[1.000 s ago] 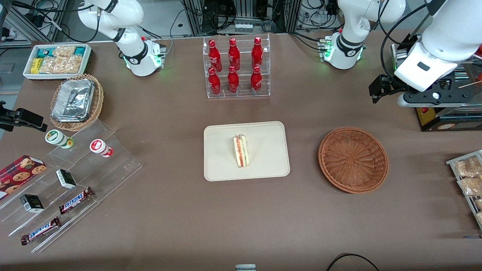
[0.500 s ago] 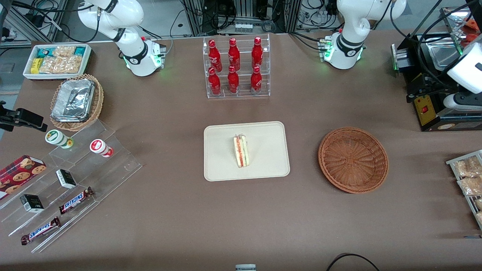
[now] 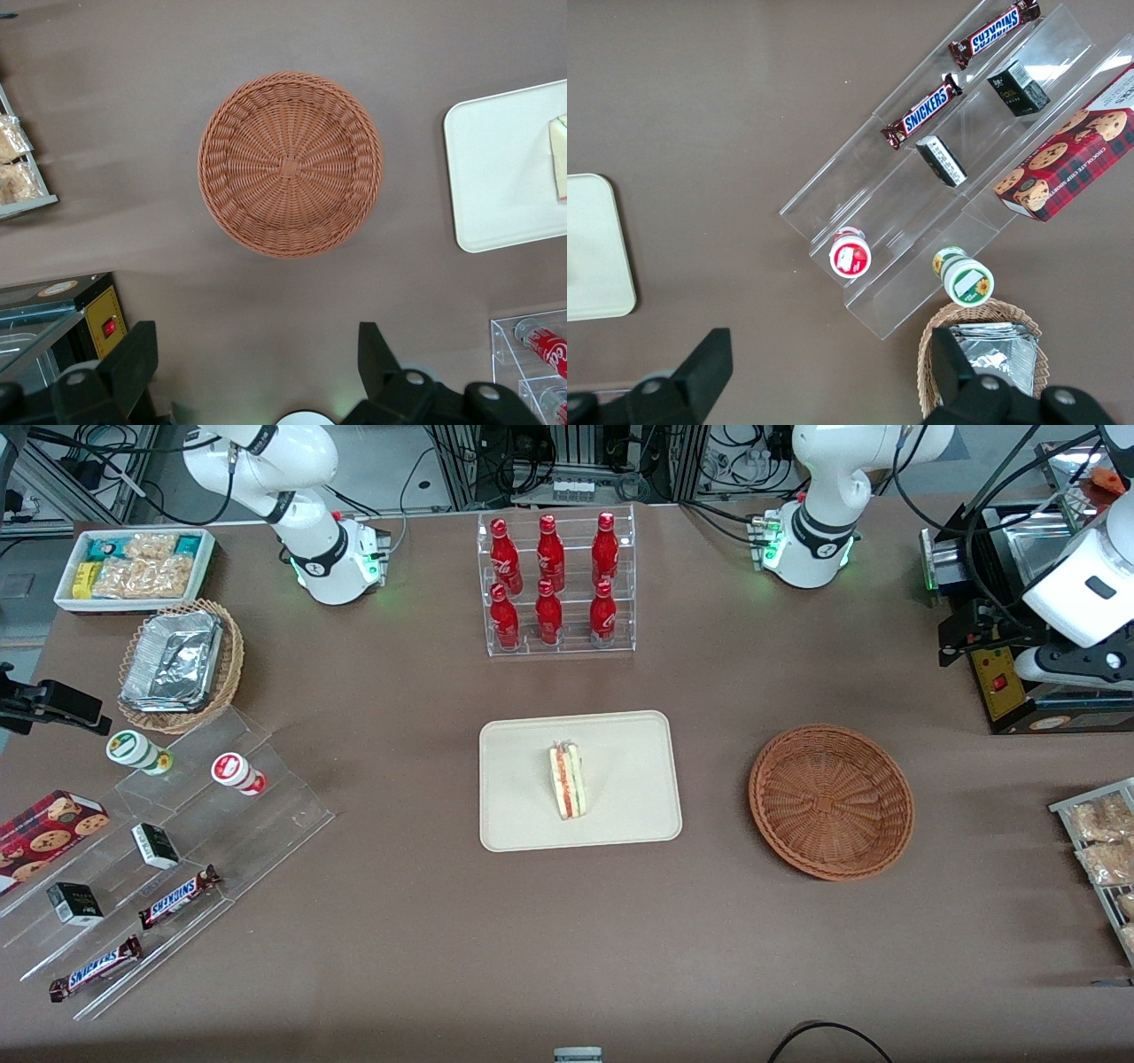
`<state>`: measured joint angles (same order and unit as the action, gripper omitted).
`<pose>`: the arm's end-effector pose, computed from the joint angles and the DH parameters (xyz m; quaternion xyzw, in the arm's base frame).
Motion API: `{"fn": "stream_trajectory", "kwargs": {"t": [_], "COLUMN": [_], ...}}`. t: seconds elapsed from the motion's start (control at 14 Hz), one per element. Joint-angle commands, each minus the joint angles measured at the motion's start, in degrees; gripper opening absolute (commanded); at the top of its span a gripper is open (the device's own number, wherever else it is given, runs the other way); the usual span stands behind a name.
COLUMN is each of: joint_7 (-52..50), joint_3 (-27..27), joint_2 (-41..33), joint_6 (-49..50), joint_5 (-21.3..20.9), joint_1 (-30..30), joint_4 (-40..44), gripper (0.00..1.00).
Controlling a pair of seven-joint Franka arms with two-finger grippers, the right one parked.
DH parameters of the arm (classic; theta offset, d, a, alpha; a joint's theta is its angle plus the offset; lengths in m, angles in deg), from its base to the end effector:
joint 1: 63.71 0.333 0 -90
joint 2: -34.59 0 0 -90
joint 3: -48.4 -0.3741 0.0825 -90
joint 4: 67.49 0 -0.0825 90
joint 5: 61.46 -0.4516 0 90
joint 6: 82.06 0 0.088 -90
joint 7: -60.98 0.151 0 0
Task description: Place sandwich from basket to tray
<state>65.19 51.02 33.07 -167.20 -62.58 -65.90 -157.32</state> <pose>0.5992 -0.0477 0.6493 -0.9965 0.0780 0.0276 0.0105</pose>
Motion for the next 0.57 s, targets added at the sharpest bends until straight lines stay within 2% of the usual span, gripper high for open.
{"fn": "stream_trajectory", "kwargs": {"t": [0.0,0.14,0.5], "joint_7": [0.2,-0.2,-1.0], "joint_3": [1.4,2.4,1.9], "joint_2": [1.6,3.4,3.3], "joint_6": [-0.6,-0.5,0.2], "joint_5": [0.4,0.4,0.5], "joint_1": [1.3,1.8,3.6], "joint_4": [2.4,4.9,4.8], "gripper": [1.00,1.00,1.00]}}
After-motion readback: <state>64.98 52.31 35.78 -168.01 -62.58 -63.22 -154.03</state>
